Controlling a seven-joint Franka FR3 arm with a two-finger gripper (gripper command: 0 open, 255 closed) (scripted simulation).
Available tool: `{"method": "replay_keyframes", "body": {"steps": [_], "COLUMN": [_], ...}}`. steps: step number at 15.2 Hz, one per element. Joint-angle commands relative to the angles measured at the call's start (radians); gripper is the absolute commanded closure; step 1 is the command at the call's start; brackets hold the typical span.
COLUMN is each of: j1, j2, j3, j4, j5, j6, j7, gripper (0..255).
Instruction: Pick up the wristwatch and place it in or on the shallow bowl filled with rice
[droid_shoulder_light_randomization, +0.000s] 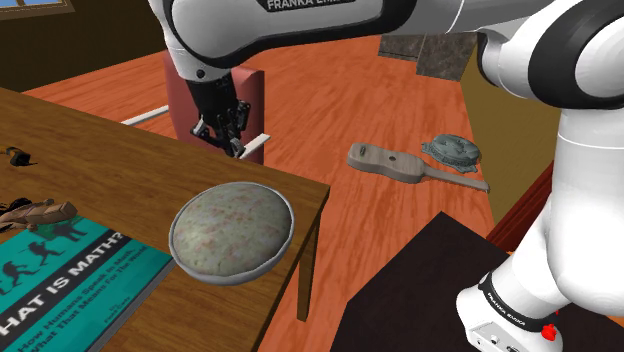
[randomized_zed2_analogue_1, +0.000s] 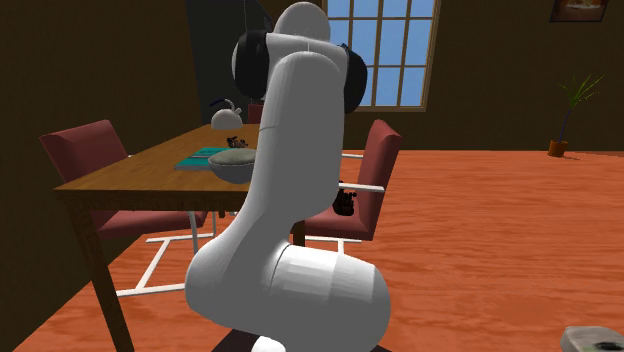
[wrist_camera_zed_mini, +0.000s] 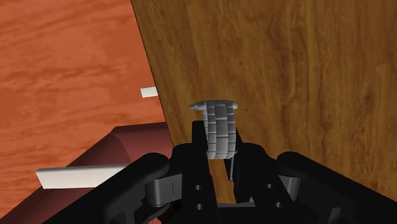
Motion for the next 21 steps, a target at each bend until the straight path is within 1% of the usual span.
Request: {"method": "replay_keyframes", "body": {"steps": [1, 7, 13, 18, 21], "j1": [0.005, 0.023, 0.052, 0.09, 0.129], "j2": [0.001, 0.018, 0.053, 0.105, 0.159], "j3": [0.001, 0.001, -0.002, -0.008, -0.018], "j4": [0.031, 0.139, 0.277, 0.434, 0.572], "j5": [0.0, -0.005, -0.019, -0.04, -0.062], "j6": [-0.03, -0.12, -0.222, -0.324, -0.405], "j7": [-0.003, -0.013, -0.025, -0.038, -0.052], "gripper": [255, 255, 255, 255, 255]}}
